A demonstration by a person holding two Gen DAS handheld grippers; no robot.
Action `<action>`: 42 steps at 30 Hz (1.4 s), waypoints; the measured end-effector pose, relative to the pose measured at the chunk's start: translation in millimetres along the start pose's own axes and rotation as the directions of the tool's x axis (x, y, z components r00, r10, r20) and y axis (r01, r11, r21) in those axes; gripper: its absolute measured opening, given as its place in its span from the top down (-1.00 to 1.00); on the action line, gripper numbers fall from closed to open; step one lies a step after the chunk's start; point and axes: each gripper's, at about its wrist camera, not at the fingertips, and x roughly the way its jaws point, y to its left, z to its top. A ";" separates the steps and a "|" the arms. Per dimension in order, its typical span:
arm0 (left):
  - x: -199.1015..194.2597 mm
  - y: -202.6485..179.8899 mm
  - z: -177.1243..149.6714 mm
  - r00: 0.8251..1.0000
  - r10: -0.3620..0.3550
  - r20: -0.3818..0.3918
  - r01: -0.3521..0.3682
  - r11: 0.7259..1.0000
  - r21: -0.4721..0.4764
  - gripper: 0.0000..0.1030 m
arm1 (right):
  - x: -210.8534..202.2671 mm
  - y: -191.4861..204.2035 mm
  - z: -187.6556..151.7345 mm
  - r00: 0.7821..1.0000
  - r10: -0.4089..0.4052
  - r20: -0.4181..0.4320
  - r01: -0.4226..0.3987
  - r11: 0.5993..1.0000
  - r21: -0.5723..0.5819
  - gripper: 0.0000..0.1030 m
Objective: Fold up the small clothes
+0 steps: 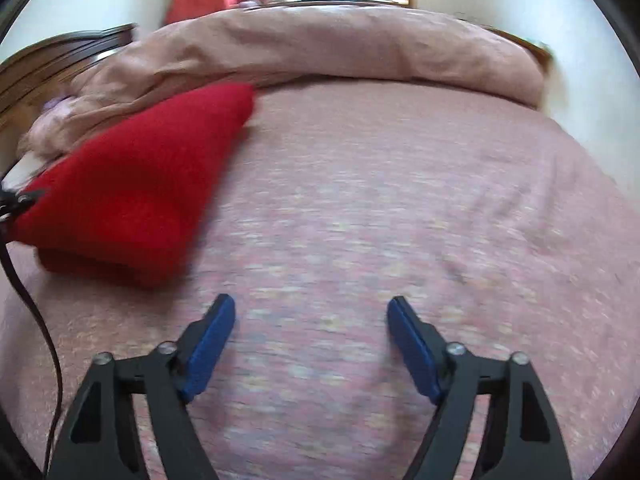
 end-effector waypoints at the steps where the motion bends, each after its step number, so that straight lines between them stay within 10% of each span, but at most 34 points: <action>1: -2.2 -0.7 -0.2 1.000 -0.003 -0.007 0.002 1.000 -0.007 0.41 | -1.4 -6.1 4.2 0.999 0.032 0.003 -0.032 0.999 0.033 -0.29; 5: -28.4 -1.2 -1.4 0.999 0.008 0.037 -0.007 1.000 -0.026 0.41 | -13.8 -4.6 35.1 0.973 0.217 0.079 -0.222 0.972 0.076 0.16; 12: -73.0 -19.4 7.6 0.972 0.040 0.233 -0.042 0.999 0.003 0.41 | -27.8 74.6 79.4 0.878 0.458 0.139 -0.423 0.878 -0.222 0.22; 16: -53.6 -36.5 20.1 0.978 0.018 0.209 -0.020 1.000 0.007 0.41 | -6.5 102.2 79.3 0.893 0.444 0.069 -0.410 0.867 -0.283 0.29; 19: -29.3 -50.5 20.8 0.986 0.032 0.163 -0.039 0.998 0.038 0.41 | 16.1 103.2 79.6 0.915 0.402 0.041 -0.380 0.892 -0.246 0.76; 22: -8.4 -58.3 17.5 0.989 0.063 0.134 -0.074 0.994 0.080 0.41 | 53.4 95.0 71.2 0.890 0.455 -0.042 -0.455 0.877 -0.154 0.88; 30: 5.3 -66.6 10.7 0.988 0.091 0.125 -0.107 0.986 0.126 0.41 | 32.5 111.0 67.4 0.934 0.358 0.008 -0.346 0.909 -0.232 0.88; 37: 9.7 -70.7 3.7 0.986 0.117 0.121 -0.139 0.970 0.197 0.41 | -16.6 87.2 74.8 0.918 0.378 0.118 -0.345 0.910 -0.232 0.81; 42: 22.5 -72.1 -2.0 0.986 0.145 0.083 -0.161 0.955 0.247 0.41 | 13.6 69.4 71.1 0.941 0.337 0.032 -0.327 0.929 -0.174 0.82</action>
